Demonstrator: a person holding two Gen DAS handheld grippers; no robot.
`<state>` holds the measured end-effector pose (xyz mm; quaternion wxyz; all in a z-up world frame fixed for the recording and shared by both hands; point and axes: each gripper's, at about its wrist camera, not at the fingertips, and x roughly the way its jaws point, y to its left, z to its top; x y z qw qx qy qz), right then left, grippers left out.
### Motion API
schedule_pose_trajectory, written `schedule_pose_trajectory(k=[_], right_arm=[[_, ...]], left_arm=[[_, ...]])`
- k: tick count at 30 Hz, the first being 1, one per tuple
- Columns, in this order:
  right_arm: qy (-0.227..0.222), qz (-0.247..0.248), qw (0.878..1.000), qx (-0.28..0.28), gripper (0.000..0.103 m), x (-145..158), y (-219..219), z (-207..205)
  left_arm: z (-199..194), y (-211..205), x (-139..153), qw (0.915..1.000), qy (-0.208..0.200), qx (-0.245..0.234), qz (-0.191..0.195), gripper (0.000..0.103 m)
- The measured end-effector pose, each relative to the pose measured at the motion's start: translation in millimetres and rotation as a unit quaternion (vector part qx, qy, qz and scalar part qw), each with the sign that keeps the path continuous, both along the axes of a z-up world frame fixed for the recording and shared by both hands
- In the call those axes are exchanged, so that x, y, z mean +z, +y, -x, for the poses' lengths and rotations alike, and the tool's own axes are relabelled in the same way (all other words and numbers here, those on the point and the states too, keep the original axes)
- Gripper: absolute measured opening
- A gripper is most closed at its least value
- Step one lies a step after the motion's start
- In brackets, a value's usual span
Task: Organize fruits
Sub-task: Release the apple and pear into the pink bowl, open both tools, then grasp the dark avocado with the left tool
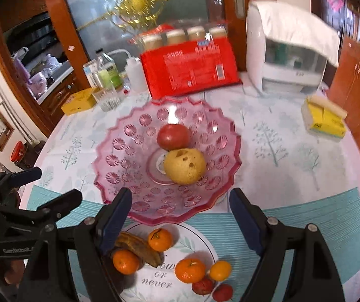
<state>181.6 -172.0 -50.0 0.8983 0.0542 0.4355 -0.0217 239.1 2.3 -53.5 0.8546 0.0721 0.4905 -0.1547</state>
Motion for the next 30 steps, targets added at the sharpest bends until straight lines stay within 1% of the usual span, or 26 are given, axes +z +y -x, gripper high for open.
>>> schedule_pose_trajectory(k=[2,7,12,15,19,23,30], right_arm=[[-0.011,0.013,1.0,0.002,0.08,9,4,9],[-0.03,0.025,0.999,0.02,0.08,27,10,34],[-0.038,0.032,0.998,0.031,0.08,34,13,59],[-0.039,0.035,0.998,0.036,0.08,34,12,71],[-0.031,0.033,0.998,0.039,0.08,26,10,85],[-0.023,0.027,0.999,0.038,0.08,11,9,95],[0.016,0.001,0.999,0.031,0.079,-27,8,101]], left_arm=[[9,3,6,1.0,-0.003,0.003,0.007,0.102],[30,8,17,0.9998,-0.01,0.008,0.014,0.102],[55,13,23,0.9997,-0.017,0.01,0.014,0.102],[67,15,21,0.9997,-0.018,0.013,0.009,0.102],[83,18,9,0.9998,-0.009,0.018,-0.003,0.102],[94,22,-11,0.9997,0.011,0.023,-0.007,0.102],[109,25,-60,0.9969,0.063,0.046,-0.01,0.102]])
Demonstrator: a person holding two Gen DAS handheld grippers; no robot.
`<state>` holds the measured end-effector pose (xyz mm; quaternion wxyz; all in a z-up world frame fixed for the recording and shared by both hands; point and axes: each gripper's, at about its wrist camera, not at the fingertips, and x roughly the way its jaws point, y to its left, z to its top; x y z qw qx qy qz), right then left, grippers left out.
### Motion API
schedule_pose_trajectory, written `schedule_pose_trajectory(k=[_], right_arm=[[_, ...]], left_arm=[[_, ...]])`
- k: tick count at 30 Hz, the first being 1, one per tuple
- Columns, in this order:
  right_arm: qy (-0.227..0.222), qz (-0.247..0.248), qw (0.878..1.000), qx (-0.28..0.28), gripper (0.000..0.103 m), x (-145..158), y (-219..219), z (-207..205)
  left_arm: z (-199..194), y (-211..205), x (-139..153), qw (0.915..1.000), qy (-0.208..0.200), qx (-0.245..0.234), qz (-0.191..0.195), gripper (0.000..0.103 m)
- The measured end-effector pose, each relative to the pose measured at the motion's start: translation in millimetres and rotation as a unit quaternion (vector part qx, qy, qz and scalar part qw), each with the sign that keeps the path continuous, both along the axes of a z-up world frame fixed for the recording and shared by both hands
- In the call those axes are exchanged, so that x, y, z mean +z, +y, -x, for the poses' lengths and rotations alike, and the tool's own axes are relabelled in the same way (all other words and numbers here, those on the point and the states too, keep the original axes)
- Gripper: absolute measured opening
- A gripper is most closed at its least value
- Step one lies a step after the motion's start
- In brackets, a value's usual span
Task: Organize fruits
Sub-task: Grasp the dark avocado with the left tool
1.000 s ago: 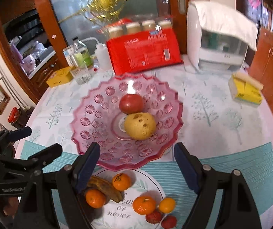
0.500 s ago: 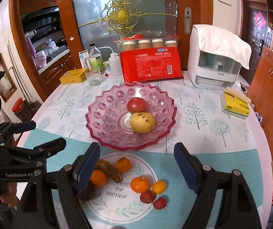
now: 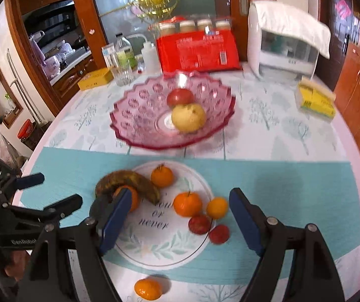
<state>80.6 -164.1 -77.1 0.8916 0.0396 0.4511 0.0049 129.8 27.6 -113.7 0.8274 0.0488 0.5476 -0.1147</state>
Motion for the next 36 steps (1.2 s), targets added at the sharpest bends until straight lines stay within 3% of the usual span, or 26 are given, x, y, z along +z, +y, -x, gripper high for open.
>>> schedule_pose_trajectory(k=[5,14,21,24,31,36], right_arm=[[0.024,-0.011,1.0,0.005,0.078,-24,6,0],[0.045,-0.012,0.999,0.028,0.076,-47,18,-4],[0.047,-0.017,0.998,0.037,0.075,-49,15,-11],[0.048,-0.02,0.998,0.042,0.073,-51,14,-14],[0.057,-0.015,0.996,0.069,0.07,-57,19,-23],[0.057,-0.02,0.995,0.08,0.07,-58,23,-31]], left_arm=[[5,-2,-33,0.9995,0.021,0.022,-0.01,0.098],[-1,-5,-60,0.996,0.055,0.062,0.033,0.089],[-5,-19,-74,0.9944,0.079,0.051,0.048,0.065],[-6,-20,-78,0.9941,0.083,0.057,0.04,0.065],[-16,-6,-86,0.985,0.13,0.072,0.087,0.066],[-23,1,-87,0.9805,0.151,0.061,0.111,0.076]])
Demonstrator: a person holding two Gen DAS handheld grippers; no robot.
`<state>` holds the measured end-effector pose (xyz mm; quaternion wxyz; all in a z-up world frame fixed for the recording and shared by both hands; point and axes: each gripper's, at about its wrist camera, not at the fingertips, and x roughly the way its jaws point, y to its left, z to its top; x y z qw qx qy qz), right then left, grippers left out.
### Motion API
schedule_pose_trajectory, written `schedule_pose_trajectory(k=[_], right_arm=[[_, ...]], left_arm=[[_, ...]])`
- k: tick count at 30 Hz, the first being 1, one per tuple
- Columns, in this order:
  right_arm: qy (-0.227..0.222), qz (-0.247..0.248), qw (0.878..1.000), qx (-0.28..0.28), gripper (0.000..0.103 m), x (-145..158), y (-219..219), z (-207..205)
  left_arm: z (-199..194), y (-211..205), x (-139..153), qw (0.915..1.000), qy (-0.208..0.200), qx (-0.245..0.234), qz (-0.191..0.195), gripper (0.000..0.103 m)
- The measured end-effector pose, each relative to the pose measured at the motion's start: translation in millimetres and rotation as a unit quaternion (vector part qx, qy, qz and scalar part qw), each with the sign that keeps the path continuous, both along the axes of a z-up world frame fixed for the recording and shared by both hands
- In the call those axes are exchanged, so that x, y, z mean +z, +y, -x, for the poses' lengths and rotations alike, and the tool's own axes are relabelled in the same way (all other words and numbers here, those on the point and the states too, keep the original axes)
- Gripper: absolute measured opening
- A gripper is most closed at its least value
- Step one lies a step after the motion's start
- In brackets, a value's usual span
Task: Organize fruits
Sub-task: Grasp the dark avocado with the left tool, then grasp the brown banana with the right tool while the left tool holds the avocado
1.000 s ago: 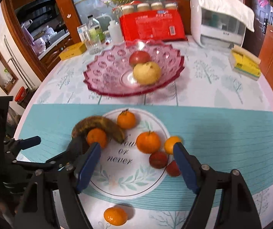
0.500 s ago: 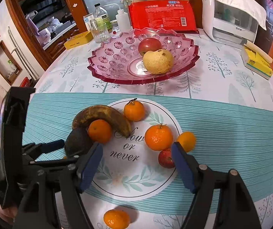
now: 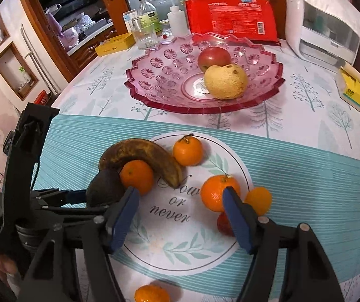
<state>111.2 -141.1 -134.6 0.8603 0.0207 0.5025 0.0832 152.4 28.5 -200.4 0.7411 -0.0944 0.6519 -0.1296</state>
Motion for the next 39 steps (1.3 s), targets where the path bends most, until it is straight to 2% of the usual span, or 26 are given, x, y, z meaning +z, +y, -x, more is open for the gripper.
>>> schedule_pose_trajectory(k=[5,7,9,10,19,25,31,34,39], right_arm=[[0.002,-0.004,1.0,0.004,0.07,-2,2,-7],[0.004,-0.005,1.0,0.004,0.069,-3,3,-10],[0.005,-0.005,1.0,0.005,0.069,-4,4,-12],[0.006,-0.006,1.0,0.006,0.067,-4,4,-14],[0.009,-0.002,0.999,0.039,0.064,-4,18,-26],[0.017,0.021,0.996,0.089,0.061,-12,46,-42],[0.024,0.088,0.982,0.167,0.061,-24,81,-64],[0.036,0.13,0.967,0.217,0.061,-34,97,-75],[0.06,0.167,0.941,0.288,0.061,-46,113,-87]], left_arm=[[-6,5,-2,0.9998,0.017,0.005,0.013,0.077],[-7,2,-2,0.9999,0.017,-0.002,-0.001,0.074],[-6,0,-2,0.9997,0.014,-0.008,-0.015,0.066],[-6,0,-1,0.9998,0.015,-0.01,-0.007,0.064],[3,5,11,0.9987,-0.002,-0.045,-0.026,0.063],[4,38,23,0.9993,-0.015,-0.028,-0.022,0.063],[1,62,23,0.9997,-0.019,-0.005,-0.013,0.063],[4,78,19,0.9999,-0.012,0.004,-0.008,0.063],[3,92,14,0.9999,-0.005,0.011,0.0,0.063]])
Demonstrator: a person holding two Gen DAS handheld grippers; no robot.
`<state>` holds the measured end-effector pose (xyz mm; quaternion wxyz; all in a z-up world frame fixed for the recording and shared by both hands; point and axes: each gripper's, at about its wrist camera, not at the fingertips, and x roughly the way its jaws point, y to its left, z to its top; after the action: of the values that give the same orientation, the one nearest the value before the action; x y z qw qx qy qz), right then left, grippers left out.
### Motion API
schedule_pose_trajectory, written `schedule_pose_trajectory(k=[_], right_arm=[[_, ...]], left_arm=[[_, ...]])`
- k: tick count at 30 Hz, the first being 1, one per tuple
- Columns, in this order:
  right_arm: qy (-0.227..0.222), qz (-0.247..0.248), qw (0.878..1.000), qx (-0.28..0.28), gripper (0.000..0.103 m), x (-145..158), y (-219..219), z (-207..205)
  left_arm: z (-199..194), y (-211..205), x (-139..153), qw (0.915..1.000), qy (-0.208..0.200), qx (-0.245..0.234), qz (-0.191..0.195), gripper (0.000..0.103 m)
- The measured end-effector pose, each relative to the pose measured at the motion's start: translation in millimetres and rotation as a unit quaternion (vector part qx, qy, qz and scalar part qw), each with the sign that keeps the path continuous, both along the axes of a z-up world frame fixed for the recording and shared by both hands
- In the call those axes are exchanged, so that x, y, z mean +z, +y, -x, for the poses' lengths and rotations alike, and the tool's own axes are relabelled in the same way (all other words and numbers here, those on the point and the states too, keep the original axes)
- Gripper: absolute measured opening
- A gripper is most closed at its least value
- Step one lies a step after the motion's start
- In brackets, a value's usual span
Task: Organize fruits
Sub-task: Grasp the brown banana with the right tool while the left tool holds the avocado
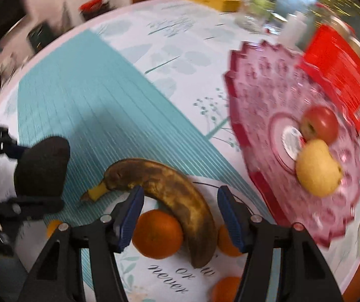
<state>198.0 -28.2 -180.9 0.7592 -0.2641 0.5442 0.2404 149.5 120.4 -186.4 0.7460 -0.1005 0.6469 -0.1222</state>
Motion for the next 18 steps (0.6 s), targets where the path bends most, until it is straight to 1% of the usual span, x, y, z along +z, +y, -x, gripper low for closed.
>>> schedule_pose_trajectory(k=[2,5,7,10,13,15,18], right_arm=[[0.011,0.005,1.0,0.025,0.061,-2,2,-3],[0.031,0.003,0.998,0.046,0.061,-3,1,-10],[0.037,0.005,0.998,0.057,0.061,-3,4,-12],[0.04,0.038,0.994,0.091,0.061,-9,10,-8],[0.044,0.049,0.992,0.104,0.061,-14,17,-9],[0.046,0.064,0.989,0.124,0.061,-19,24,-5],[0.033,0.091,0.983,0.153,0.063,-27,34,1]], left_arm=[[-3,5,-1,1.0,-0.002,0.002,0.002,0.063],[-10,7,-1,1.0,-0.004,0.005,0.005,0.063],[-16,10,-1,0.9999,-0.005,0.007,0.008,0.063],[-23,13,-1,0.9999,-0.003,0.011,0.013,0.063],[-32,15,-3,0.9998,-0.003,0.013,0.015,0.063],[-35,16,-4,0.9998,-0.001,0.013,0.017,0.063],[-39,19,-6,0.9998,0.0,0.013,0.017,0.063]])
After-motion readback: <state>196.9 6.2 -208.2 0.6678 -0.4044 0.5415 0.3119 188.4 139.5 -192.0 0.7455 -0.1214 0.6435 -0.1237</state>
